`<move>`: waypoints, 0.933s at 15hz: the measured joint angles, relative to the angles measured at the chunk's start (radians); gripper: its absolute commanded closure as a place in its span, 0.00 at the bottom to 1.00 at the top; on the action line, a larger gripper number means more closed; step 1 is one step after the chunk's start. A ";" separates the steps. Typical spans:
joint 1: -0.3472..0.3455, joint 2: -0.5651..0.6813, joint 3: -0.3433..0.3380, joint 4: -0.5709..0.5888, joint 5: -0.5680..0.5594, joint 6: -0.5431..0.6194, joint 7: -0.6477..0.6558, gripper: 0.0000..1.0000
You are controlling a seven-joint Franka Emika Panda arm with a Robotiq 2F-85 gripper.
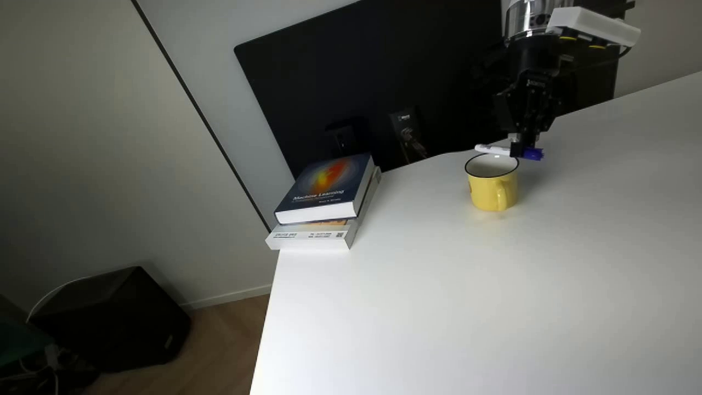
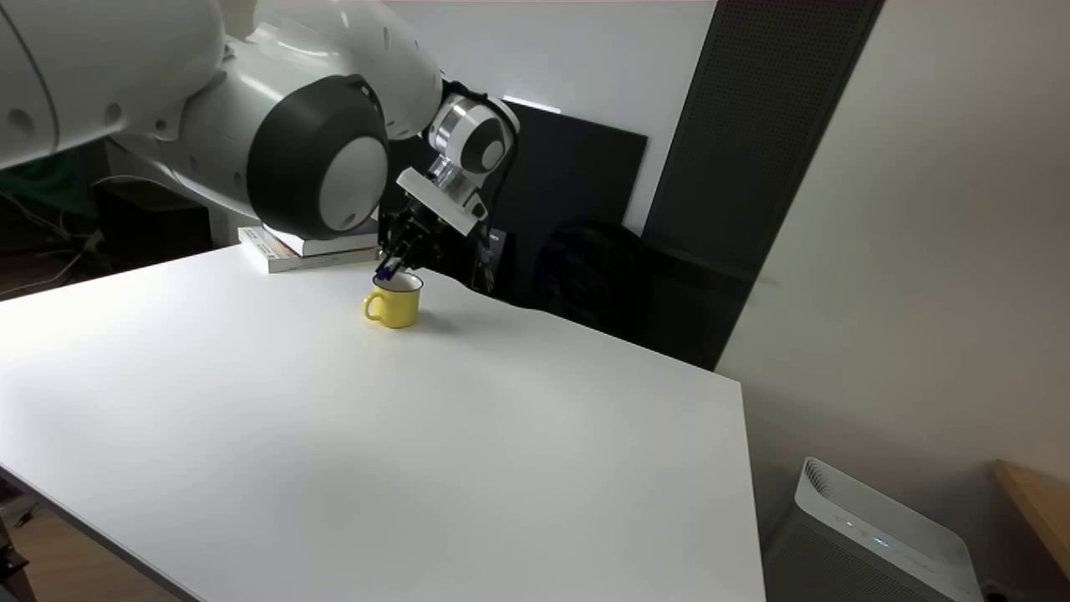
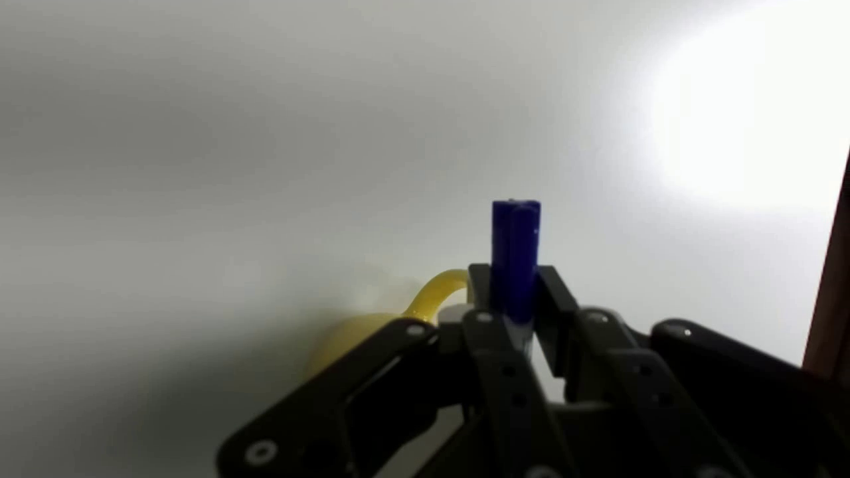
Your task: Take the marker out of the mug, put it on the table, then put it back in the mug
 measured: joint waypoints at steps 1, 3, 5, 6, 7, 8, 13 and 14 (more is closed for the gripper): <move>0.000 0.000 0.002 0.000 0.013 0.008 0.010 0.95; -0.002 0.000 0.013 0.001 0.048 0.016 0.049 0.95; -0.004 -0.001 0.025 0.002 0.089 0.016 0.094 0.95; -0.006 -0.001 0.033 0.002 0.112 0.014 0.117 0.95; -0.008 -0.001 0.042 0.002 0.136 0.010 0.138 0.95; -0.011 0.000 0.050 0.002 0.157 0.008 0.159 0.95; -0.034 0.000 0.071 0.002 0.264 0.030 0.279 0.95; -0.043 0.001 0.075 0.002 0.286 0.038 0.302 0.95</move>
